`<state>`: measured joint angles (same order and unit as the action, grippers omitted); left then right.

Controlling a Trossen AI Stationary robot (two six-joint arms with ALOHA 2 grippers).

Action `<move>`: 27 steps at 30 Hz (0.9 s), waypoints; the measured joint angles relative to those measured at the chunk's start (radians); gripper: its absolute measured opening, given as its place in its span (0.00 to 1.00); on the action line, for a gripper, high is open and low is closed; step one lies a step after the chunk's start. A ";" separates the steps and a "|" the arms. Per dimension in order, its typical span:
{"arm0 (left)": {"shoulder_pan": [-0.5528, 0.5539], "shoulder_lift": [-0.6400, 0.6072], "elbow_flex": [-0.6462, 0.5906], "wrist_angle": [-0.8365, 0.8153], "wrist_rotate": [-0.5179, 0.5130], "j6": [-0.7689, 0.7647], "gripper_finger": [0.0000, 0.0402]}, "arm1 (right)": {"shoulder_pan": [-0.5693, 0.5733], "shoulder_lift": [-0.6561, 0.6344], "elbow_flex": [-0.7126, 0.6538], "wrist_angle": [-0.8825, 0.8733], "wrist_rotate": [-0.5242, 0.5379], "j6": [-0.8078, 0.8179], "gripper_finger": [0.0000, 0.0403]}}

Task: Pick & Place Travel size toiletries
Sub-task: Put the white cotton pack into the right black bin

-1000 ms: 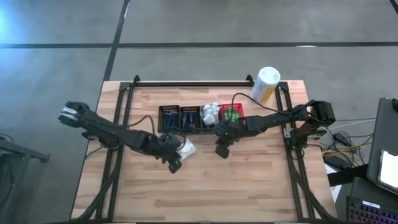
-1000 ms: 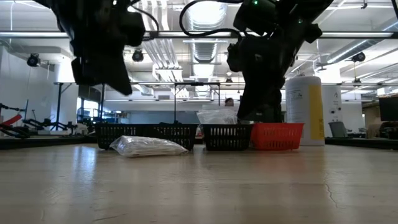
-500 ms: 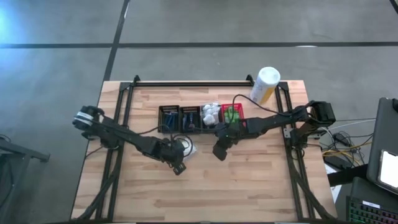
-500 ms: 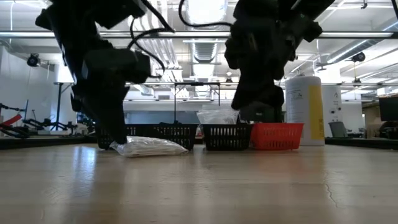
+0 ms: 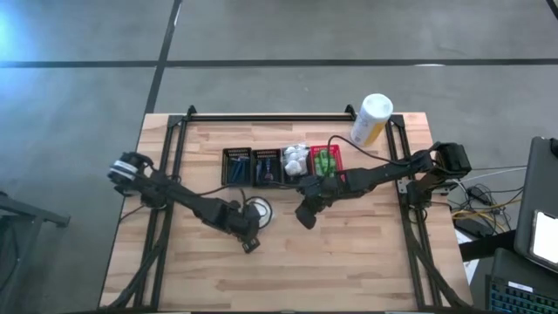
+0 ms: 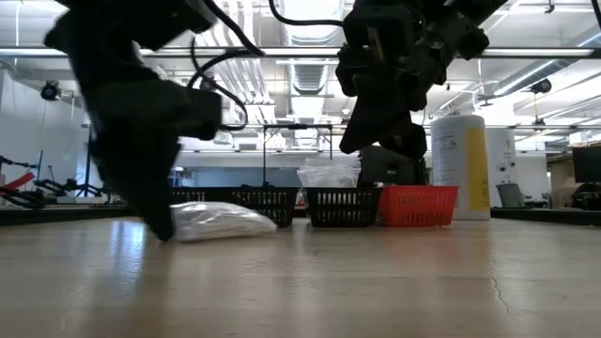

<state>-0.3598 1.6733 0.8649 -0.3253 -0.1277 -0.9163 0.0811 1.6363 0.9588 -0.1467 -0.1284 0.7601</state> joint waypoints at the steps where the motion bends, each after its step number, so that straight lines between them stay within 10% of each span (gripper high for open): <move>1: -0.010 -0.008 0.000 -0.012 0.013 -0.003 0.02 | 0.000 0.000 0.000 0.000 0.000 0.000 0.02; 27: -0.080 -0.143 0.111 -0.348 -0.135 -0.140 0.03 | 0.000 0.000 -0.013 0.000 0.053 0.000 0.02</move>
<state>-0.4397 1.5306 0.9762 -0.6738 -0.2628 -1.0562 0.0807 1.6363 0.9459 -0.1463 -0.0758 0.7600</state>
